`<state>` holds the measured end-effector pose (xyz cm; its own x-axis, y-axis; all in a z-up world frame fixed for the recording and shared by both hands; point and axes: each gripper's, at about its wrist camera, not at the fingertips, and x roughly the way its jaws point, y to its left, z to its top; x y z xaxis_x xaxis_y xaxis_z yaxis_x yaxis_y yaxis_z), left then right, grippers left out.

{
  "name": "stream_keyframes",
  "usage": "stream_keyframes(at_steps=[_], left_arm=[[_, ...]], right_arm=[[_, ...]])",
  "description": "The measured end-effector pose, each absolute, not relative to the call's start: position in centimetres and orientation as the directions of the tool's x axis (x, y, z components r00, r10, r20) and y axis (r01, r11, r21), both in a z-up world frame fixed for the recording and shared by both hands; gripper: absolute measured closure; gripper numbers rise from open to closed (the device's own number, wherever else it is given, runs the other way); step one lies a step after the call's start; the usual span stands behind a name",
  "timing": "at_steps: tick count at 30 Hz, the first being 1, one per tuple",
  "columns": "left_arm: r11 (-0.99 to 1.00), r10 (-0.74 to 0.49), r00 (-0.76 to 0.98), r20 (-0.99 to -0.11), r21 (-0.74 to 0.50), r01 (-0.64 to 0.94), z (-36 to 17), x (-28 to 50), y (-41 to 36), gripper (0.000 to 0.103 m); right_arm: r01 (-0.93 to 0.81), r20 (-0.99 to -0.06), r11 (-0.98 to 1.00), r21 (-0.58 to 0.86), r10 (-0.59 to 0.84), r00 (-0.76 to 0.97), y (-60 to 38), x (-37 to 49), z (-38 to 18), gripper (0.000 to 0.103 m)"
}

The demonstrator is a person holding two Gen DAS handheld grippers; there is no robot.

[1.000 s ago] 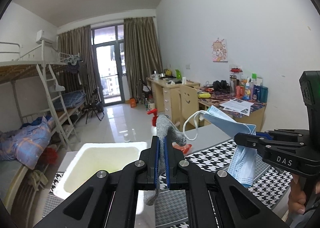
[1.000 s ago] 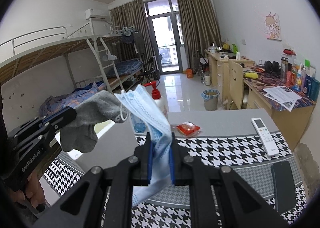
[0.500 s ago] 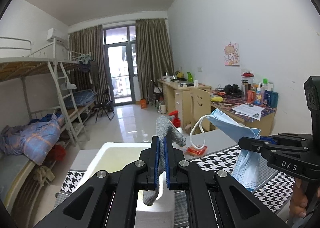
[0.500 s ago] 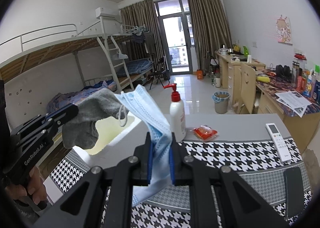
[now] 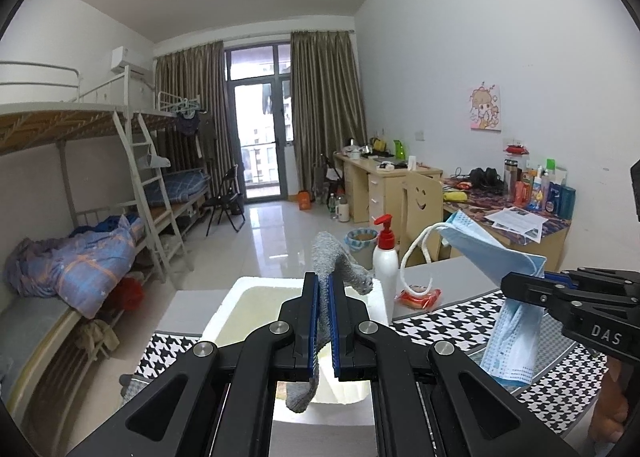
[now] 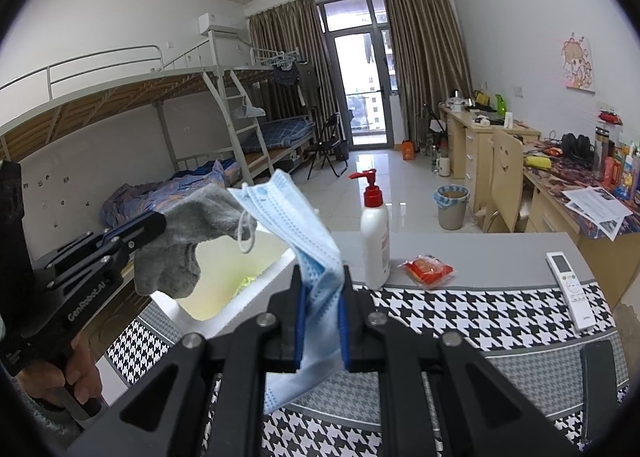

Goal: Organize soft objects
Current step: 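Carry the grey sock over the foam box and open the left tool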

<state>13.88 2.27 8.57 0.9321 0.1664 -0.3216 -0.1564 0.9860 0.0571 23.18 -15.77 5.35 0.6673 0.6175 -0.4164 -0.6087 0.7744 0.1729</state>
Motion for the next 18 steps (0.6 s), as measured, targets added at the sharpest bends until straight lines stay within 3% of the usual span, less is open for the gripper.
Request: stream_keyframes(at_steps=[18], left_arm=[[0.985,0.165,0.910,-0.380,0.021,-0.170,6.9,16.0,4.7,0.097]], right_arm=[[-0.590,-0.433,0.791,0.164,0.595,0.677,-14.8,23.4,5.3,0.086]])
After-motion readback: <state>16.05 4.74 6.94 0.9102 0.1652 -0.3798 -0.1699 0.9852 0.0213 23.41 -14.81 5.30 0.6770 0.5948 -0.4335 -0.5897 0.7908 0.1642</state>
